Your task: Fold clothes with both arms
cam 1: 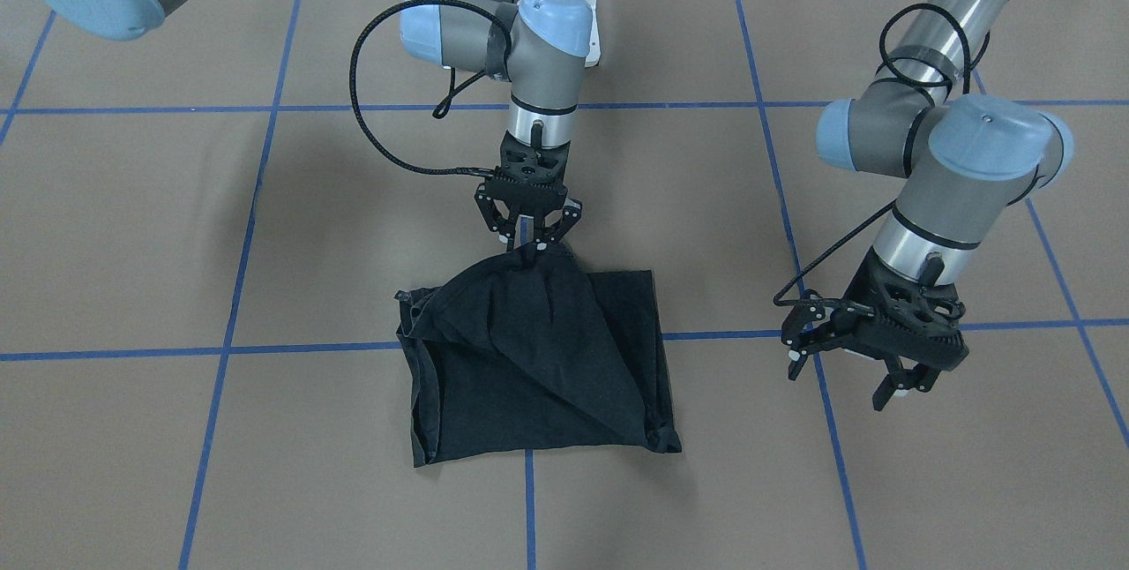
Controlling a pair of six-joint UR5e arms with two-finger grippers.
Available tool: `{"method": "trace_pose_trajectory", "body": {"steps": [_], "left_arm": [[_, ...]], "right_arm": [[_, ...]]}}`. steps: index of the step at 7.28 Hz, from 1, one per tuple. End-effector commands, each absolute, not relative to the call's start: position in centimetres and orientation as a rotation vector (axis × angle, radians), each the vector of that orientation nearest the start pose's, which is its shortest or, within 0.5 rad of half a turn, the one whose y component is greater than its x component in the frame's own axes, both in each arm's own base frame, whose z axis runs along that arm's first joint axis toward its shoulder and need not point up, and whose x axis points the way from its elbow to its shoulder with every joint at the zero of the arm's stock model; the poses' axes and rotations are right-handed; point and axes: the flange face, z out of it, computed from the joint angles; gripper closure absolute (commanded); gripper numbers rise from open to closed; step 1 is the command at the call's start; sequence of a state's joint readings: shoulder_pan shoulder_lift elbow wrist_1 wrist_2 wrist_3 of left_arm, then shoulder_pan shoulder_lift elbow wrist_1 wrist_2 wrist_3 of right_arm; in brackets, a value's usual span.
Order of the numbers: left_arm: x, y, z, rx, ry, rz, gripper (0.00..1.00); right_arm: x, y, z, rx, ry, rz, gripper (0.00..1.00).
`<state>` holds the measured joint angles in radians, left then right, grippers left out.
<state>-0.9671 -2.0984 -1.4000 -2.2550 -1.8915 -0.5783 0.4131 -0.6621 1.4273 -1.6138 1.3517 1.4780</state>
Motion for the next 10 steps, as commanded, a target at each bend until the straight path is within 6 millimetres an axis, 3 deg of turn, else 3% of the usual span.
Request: {"method": "trace_pose_trajectory", "body": {"steps": [1,3,4,6,8,9,10], "left_arm": [[32.0,-64.3,35.9,0.698,0.821,0.188,0.00],[31.9,-64.2,35.7,0.699,0.825,0.184,0.00],[31.9,-64.1,35.5,0.700,0.828,0.181,0.00],[32.0,-64.1,35.5,0.700,0.828,0.183,0.00],[32.1,-64.1,35.4,0.699,0.829,0.184,0.00],[32.1,-64.1,35.4,0.700,0.830,0.184,0.00],[32.1,-64.0,35.4,0.702,0.830,0.185,0.00]], "right_arm": [[-59.8,-48.9,15.5,0.413,-0.638,0.428,1.00],[-54.7,-54.9,15.9,0.409,-0.616,0.421,1.00],[-52.7,-58.3,17.8,0.396,-0.572,0.422,1.00],[-52.5,-65.3,24.0,0.437,-0.571,0.449,1.00],[-50.6,-69.1,26.2,0.450,-0.513,0.430,1.00],[-50.6,-70.3,27.9,0.471,-0.525,0.435,1.00],[-50.4,-70.6,27.1,0.484,-0.551,0.433,0.02]]}}
